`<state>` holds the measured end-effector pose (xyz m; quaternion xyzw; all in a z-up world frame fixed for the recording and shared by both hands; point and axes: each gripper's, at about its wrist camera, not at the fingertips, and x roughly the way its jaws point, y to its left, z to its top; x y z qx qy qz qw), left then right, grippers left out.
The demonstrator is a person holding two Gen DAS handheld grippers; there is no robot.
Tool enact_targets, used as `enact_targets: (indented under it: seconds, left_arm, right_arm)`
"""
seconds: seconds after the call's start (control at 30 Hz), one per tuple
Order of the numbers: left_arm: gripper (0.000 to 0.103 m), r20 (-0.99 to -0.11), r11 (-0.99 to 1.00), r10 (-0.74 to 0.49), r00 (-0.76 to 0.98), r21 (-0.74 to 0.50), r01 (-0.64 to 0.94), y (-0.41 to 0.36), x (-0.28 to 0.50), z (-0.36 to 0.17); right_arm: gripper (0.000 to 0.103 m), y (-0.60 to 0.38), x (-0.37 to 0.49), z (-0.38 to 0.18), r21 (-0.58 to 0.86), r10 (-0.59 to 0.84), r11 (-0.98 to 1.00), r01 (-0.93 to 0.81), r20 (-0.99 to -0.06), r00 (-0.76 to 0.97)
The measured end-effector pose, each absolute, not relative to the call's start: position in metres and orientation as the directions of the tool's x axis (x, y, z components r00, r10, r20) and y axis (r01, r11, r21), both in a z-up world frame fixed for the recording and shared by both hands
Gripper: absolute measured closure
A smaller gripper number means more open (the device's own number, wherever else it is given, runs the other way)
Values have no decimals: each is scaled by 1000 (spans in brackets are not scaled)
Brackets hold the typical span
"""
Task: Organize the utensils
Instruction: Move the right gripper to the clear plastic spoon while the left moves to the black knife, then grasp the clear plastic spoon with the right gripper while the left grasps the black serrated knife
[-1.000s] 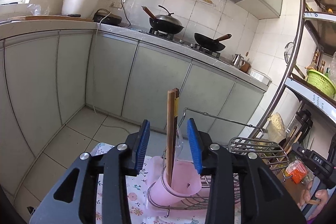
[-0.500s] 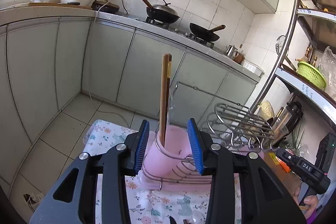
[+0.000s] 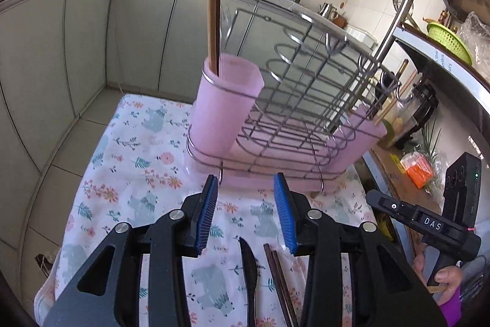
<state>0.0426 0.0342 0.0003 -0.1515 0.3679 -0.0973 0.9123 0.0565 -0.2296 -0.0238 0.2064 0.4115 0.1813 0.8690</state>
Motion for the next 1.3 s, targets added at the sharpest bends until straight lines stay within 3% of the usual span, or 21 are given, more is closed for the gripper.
enact_targets:
  seconds: [0.3, 0.5, 1.13, 1.3]
  left_arm:
    - [65, -746, 917, -369, 555, -390, 86, 21, 37, -41]
    - [71, -802, 916, -384, 458, -393, 82, 9, 36, -63]
    - [72, -838, 898, -422, 346, -440, 30, 5, 45, -97]
    - [77, -860, 903, -418, 294, -428, 34, 3, 60, -100]
  right_arm:
    - [75, -215, 52, -69, 596, 581, 795, -108, -700, 415]
    - [75, -202, 51, -89, 630, 624, 770, -102, -712, 322]
    - [76, -178, 65, -124, 633, 633, 770, -79, -741, 224]
    - [81, -175, 71, -128, 643, 643, 762, -83, -735, 215]
